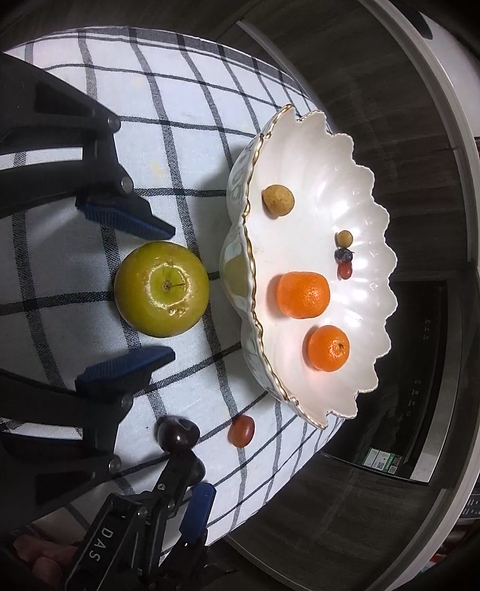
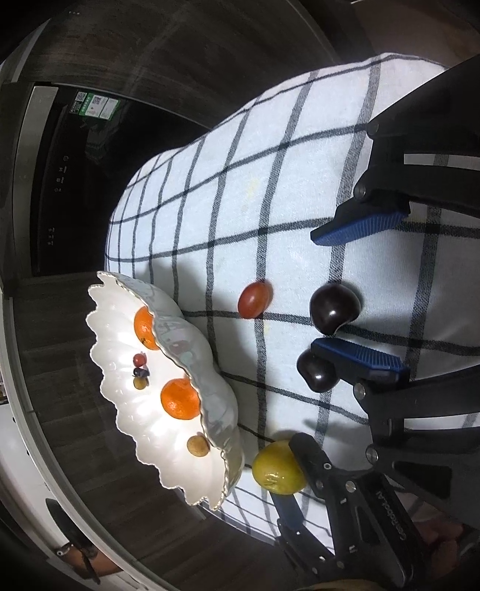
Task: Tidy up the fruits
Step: 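Close the left tool on the green apple while the right tool grasps the dark cherry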
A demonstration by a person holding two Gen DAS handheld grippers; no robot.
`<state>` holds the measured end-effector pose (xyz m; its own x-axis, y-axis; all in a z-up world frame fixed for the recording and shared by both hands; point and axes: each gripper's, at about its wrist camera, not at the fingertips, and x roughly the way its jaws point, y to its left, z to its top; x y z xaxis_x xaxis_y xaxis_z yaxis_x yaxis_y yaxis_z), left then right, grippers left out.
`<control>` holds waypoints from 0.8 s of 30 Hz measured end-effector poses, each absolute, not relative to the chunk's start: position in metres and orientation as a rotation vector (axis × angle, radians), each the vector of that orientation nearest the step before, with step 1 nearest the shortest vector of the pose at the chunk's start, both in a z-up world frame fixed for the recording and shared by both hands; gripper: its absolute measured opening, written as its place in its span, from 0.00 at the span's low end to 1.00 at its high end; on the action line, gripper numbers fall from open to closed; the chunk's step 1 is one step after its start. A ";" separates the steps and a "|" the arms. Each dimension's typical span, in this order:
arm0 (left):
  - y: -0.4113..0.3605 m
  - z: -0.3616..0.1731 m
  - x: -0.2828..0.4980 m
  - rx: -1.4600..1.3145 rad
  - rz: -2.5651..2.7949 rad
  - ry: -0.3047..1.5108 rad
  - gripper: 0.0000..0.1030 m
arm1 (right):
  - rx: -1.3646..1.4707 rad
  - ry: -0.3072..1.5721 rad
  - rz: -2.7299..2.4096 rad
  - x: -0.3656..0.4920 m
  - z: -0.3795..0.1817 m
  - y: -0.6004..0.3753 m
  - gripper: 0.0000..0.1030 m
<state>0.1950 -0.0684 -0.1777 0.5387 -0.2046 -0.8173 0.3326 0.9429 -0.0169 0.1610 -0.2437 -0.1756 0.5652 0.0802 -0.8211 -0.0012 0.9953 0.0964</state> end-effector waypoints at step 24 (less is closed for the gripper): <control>-0.069 -0.164 0.187 0.141 -0.326 0.945 0.46 | 0.104 0.939 0.085 0.158 -0.164 -0.242 0.28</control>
